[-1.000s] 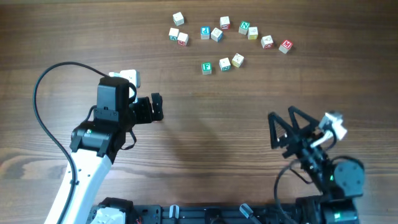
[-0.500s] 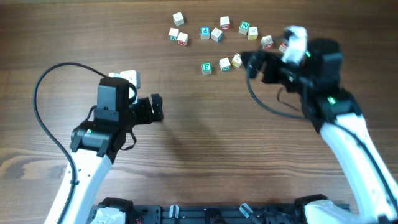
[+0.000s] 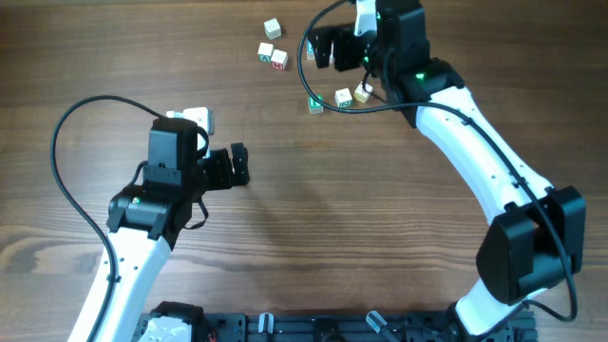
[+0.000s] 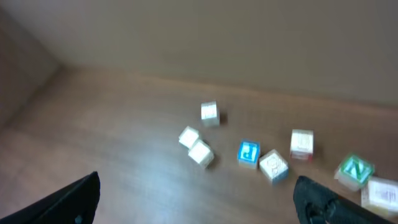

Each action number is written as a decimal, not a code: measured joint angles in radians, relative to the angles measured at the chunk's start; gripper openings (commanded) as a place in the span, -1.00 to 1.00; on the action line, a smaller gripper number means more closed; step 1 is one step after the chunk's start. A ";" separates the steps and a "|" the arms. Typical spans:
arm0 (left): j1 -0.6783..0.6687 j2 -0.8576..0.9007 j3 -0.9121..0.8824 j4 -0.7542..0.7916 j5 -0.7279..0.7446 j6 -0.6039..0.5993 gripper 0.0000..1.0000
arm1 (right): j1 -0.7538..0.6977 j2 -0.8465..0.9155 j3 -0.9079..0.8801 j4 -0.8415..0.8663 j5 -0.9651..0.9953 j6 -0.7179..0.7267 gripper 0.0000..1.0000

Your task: Form a horizontal line

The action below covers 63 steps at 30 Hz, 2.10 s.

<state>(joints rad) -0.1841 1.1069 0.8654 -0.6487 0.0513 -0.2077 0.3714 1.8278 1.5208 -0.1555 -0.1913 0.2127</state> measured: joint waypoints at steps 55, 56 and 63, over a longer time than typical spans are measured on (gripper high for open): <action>0.000 0.000 0.000 0.000 0.000 0.000 1.00 | -0.001 0.133 0.025 -0.340 -0.015 0.335 -0.50; 0.000 0.000 0.000 0.000 0.000 0.000 1.00 | 0.022 0.136 0.024 -0.378 -0.040 0.323 -0.50; 0.000 0.000 0.000 0.000 0.000 0.000 1.00 | 0.248 0.137 -0.073 -0.360 -0.058 0.306 -0.50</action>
<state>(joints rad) -0.1841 1.1069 0.8654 -0.6483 0.0513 -0.2077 0.6189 1.9644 1.4475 -0.5159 -0.2493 0.5186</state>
